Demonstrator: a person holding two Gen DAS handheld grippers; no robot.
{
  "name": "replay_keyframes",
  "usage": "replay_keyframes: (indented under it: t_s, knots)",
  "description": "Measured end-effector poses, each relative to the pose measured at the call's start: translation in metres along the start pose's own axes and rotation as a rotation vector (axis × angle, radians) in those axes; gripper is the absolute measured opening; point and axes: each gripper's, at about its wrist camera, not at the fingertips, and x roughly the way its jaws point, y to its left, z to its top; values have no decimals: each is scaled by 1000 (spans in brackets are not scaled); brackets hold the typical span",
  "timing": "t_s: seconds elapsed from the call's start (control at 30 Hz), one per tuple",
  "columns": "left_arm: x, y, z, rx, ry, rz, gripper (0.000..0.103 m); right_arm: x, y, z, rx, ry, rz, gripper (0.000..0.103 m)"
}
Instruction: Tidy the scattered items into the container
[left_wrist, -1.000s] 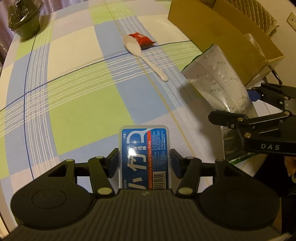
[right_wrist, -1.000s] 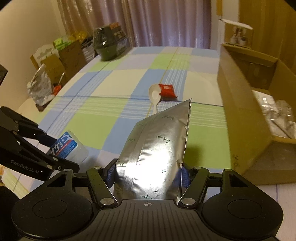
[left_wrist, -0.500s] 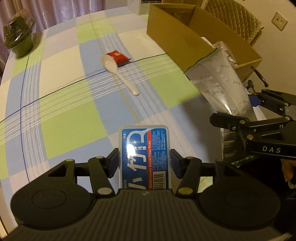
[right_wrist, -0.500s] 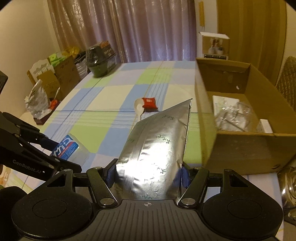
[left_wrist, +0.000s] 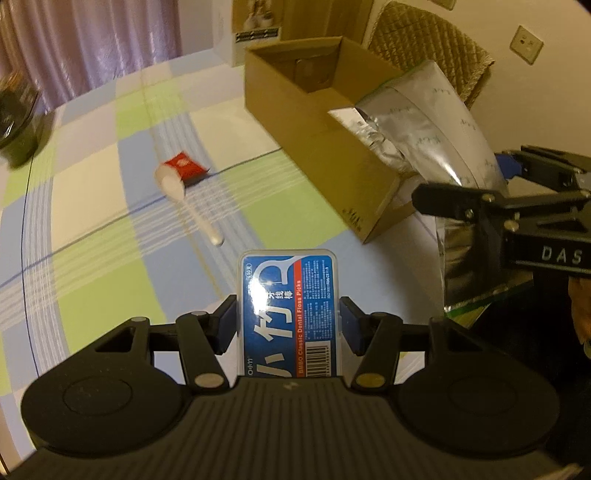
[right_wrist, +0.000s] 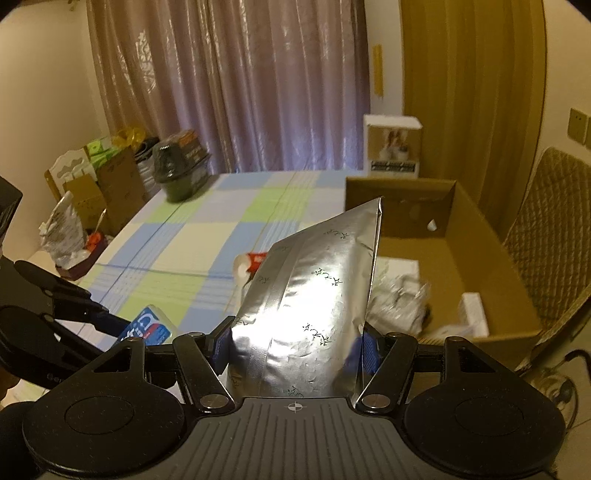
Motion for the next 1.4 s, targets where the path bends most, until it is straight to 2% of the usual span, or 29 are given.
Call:
replay_keyframes:
  t_s: [0.27, 0.53, 0.73, 0.93, 1.4]
  knots:
    - [5, -24, 20, 71, -10, -3, 52, -8, -22, 13, -14, -22, -26, 68]
    - [11, -47, 47, 105, -26, -37, 52, -15, -63, 32, 19, -32, -61, 68]
    - [19, -65, 87, 127, -62, -66, 52, -11, -105, 49, 34, -19, -117, 68]
    - [37, -77, 129, 138, -81, -85, 52, 1, -132, 63, 35, 2, -131, 68]
    - [102, -66, 215, 75, -112, -118, 52, 57, -181, 79, 45, 49, -138, 68]
